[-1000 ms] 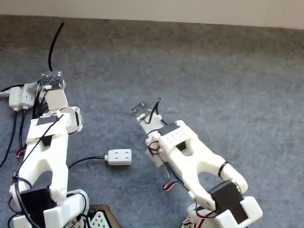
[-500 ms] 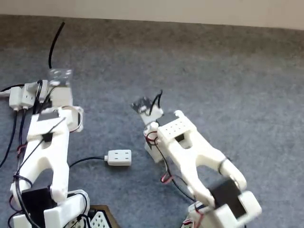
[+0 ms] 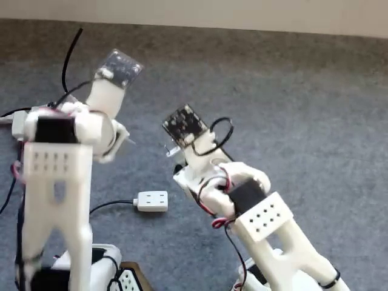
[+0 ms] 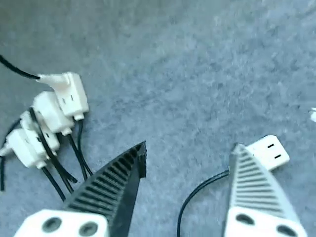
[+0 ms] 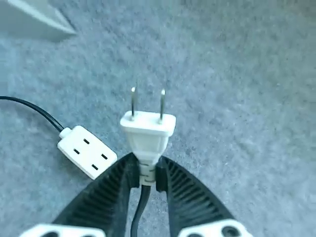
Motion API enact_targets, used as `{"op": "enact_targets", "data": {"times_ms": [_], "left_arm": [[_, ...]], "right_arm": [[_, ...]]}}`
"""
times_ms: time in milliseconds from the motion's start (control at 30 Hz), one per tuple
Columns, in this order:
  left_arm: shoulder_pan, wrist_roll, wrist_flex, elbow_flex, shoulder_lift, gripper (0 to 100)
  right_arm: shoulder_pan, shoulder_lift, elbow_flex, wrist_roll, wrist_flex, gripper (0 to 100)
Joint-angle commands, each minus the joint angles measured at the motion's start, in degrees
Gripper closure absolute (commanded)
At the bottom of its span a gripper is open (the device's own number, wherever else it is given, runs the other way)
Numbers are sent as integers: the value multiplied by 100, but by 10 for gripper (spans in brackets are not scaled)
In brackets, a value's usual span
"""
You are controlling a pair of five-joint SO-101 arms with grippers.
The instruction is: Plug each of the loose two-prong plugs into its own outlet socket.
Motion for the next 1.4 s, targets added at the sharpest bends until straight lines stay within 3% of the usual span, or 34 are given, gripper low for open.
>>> {"op": "enact_targets", "data": {"times_ms": [0, 167, 300, 500, 767, 967, 1100, 1367], "left_arm": [[110, 176, -633, 752, -1411, 668], [444, 237, -1960, 3169, -3222, 652], [989, 325, -2330, 4365, -4207, 652], [1490, 1046, -2699, 4822, -5033, 652], [1490, 1064, -3402, 5780, -5086, 652], [1393, 1020, -3859, 6624, -5121, 655], [1270, 862, -3868, 6774, -5130, 655], [1305, 862, -3868, 6800, -5130, 655]], "right_arm": [[-31, -418, 857, 0, -884, 994], [-48, -655, 1156, -149, -1051, 994], [-66, -673, 1218, -149, -1051, 994], [-532, -664, 1763, -211, -1253, 994], [-1033, -708, 1938, -246, -1235, 994], [-892, -716, 1077, -229, -374, 994], [-479, -716, 488, -79, 22, 994], [-426, -664, -479, -18, 646, 994]]}}
